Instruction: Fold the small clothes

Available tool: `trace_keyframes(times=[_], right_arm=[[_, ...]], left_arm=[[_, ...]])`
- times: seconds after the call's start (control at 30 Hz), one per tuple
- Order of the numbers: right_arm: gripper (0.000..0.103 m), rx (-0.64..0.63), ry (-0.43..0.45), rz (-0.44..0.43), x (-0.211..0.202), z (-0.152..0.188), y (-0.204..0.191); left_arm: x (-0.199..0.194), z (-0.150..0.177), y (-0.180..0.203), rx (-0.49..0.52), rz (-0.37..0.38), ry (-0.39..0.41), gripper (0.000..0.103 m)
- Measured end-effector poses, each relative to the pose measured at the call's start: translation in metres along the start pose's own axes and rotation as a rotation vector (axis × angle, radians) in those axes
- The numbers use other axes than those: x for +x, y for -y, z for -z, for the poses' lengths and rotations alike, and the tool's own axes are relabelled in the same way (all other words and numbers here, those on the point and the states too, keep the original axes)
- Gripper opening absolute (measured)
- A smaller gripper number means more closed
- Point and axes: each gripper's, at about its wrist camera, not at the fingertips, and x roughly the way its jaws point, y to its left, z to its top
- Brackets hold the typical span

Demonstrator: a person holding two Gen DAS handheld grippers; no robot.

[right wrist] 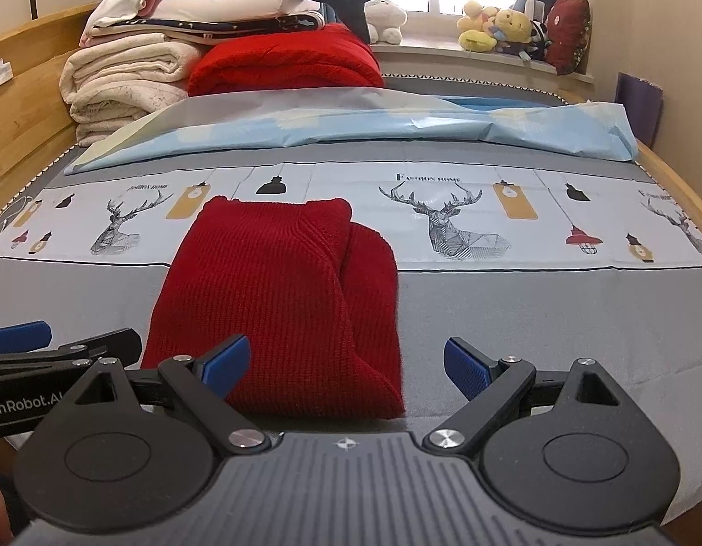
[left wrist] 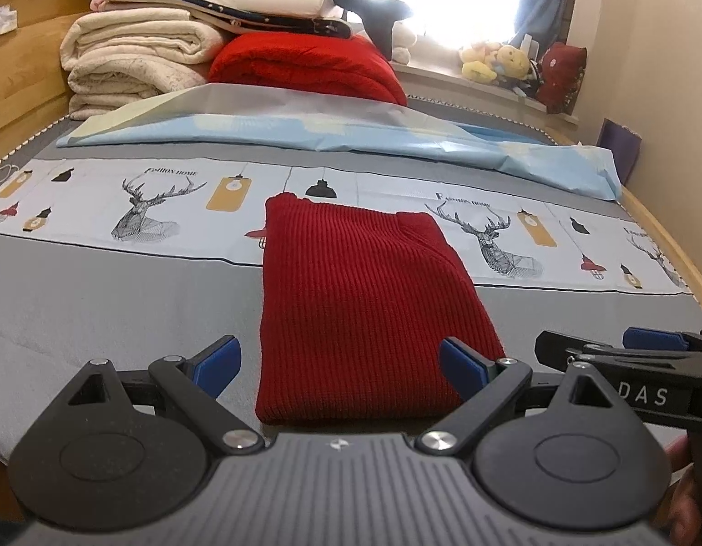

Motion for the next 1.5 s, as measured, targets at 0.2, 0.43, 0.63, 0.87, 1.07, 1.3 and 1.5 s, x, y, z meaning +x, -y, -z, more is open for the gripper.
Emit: trace_keyframes(times=[0.2,0.43,0.63,0.87,1.07,1.3,1.5], right_arm=[[0.092,-0.005,0.0,0.006,0.0002,0.0009,-0.0009],[0.092,-0.003,-0.003,0.012,0.0014,0.0006,-0.0033],[0.092,-0.003,-0.002,0.016,0.0018,0.0001,-0.0038],[0.092,-0.004,-0.002,0.016,0.0017,0.0,-0.0032],[0.092,-0.004,-0.002,0.016,0.0018,0.0001,-0.0034],[0.092,-0.005,-0.003,0.017,0.0019,0.0,-0.0026],[0.092,-0.002,-0.005,0.018,0.0024,0.0002,-0.0022]], left_arm=[[0.0019,0.0012,0.0003,0.009,-0.003,-0.003,0.096],[0.0024,0.0005,0.0014,0.012,-0.002,0.002,0.096],[0.0027,0.0013,-0.0001,0.016,-0.001,0.004,0.096],[0.0016,0.0027,-0.0001,0.015,0.002,0.007,0.096],[0.0008,0.0033,0.0002,0.017,0.002,0.008,0.096],[0.0011,0.0028,-0.0004,0.017,0.007,0.006,0.096],[0.0013,0.003,-0.0008,0.021,0.006,0.011,0.096]])
